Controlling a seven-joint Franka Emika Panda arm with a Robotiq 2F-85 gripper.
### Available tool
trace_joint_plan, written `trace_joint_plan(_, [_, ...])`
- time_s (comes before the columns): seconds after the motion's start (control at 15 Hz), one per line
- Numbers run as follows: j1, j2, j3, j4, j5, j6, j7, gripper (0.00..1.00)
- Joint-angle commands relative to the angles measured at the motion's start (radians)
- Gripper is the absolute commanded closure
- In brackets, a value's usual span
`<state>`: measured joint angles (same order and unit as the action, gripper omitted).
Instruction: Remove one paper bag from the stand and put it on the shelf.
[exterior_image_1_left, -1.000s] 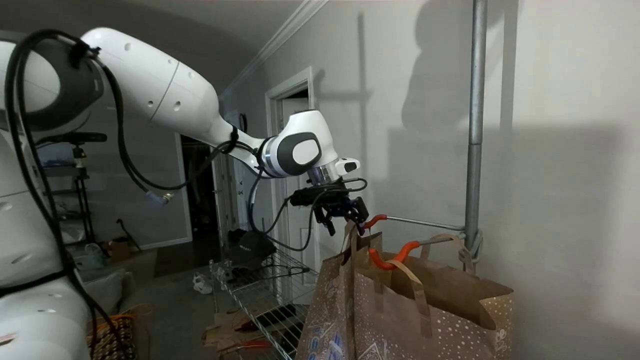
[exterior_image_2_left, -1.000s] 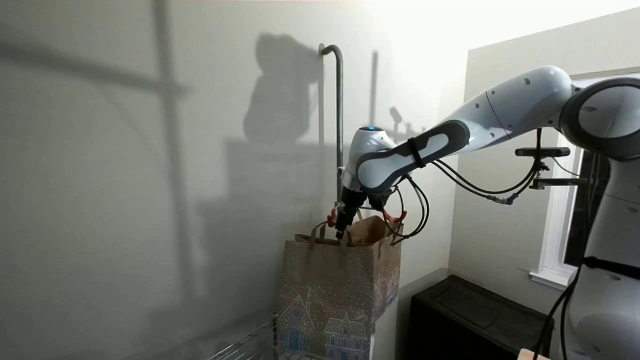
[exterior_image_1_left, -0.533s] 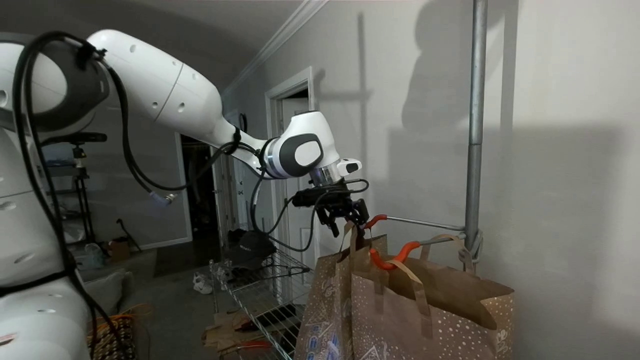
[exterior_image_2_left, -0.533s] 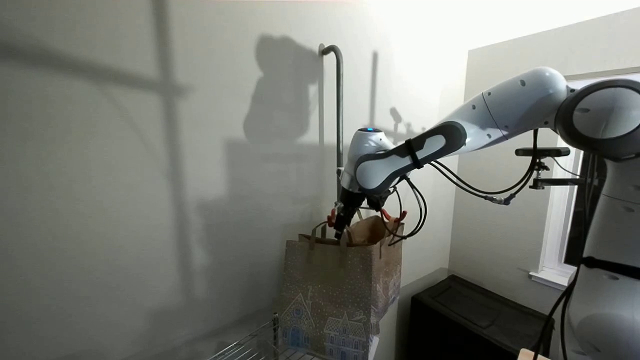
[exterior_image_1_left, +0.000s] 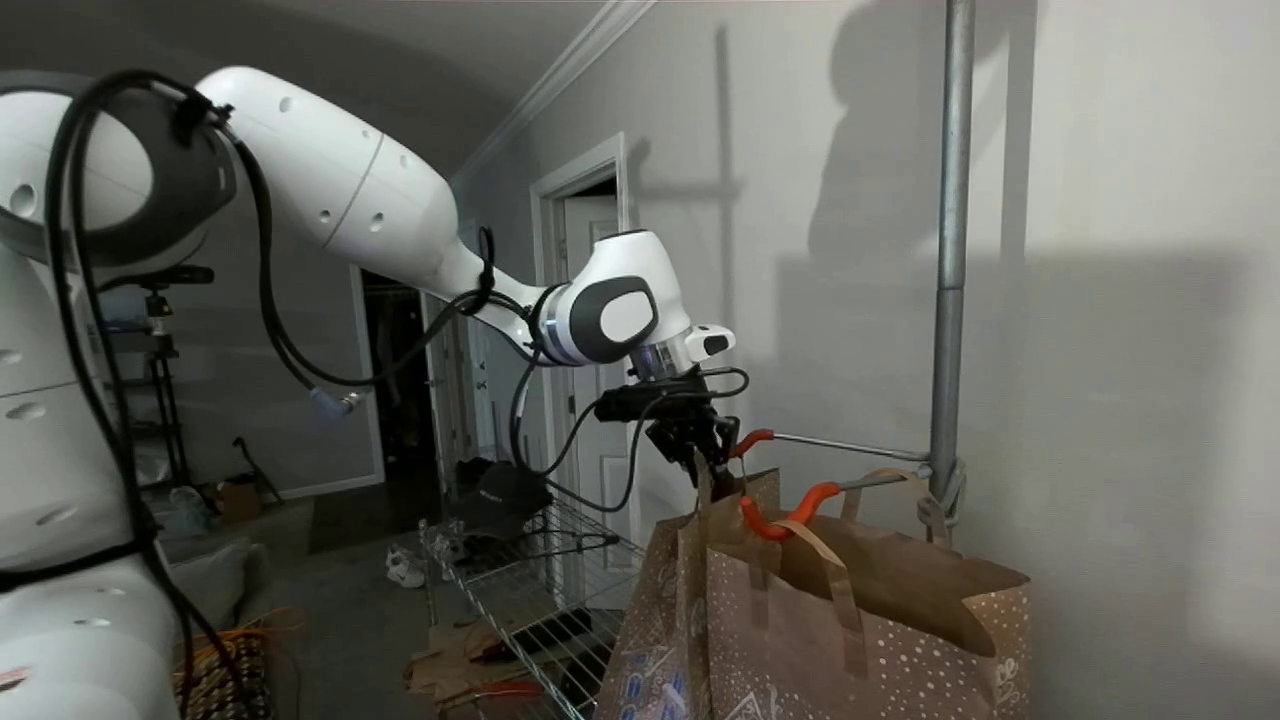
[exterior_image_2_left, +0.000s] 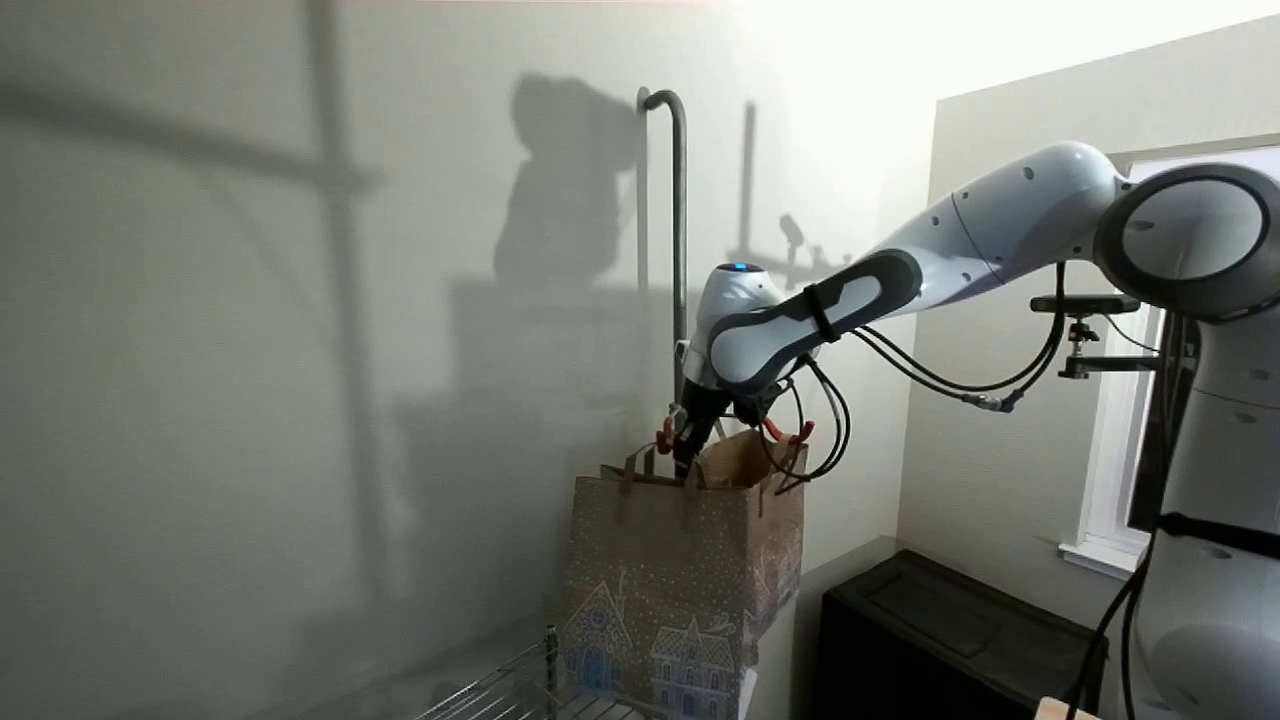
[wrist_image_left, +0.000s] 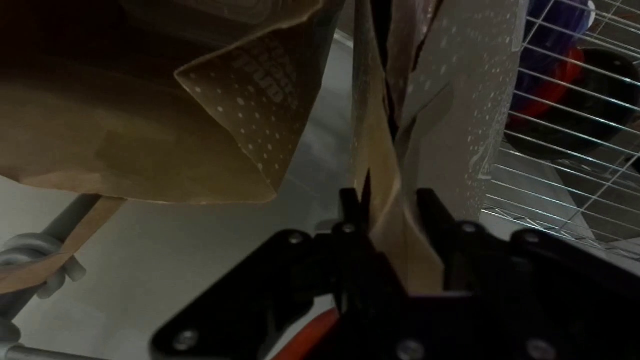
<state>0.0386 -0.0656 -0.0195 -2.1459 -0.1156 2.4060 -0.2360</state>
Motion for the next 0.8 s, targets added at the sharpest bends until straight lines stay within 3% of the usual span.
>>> trace_joint_plan(0.0, [-0.017,-0.012,-0.001,0.005,0.016,0.014,0.017,0.94])
trace_joint_plan(0.27, [-0.017,-0.042,-0.001,0.008,0.025,0.007,0.015,1.0])
trace_joint_plan(0.53, [-0.011,-0.125,0.004,-0.006,0.03,-0.034,0.009,0.96])
trace_joint_plan(0.73, [0.011,-0.157,0.002,0.005,0.099,-0.089,-0.042,0.96])
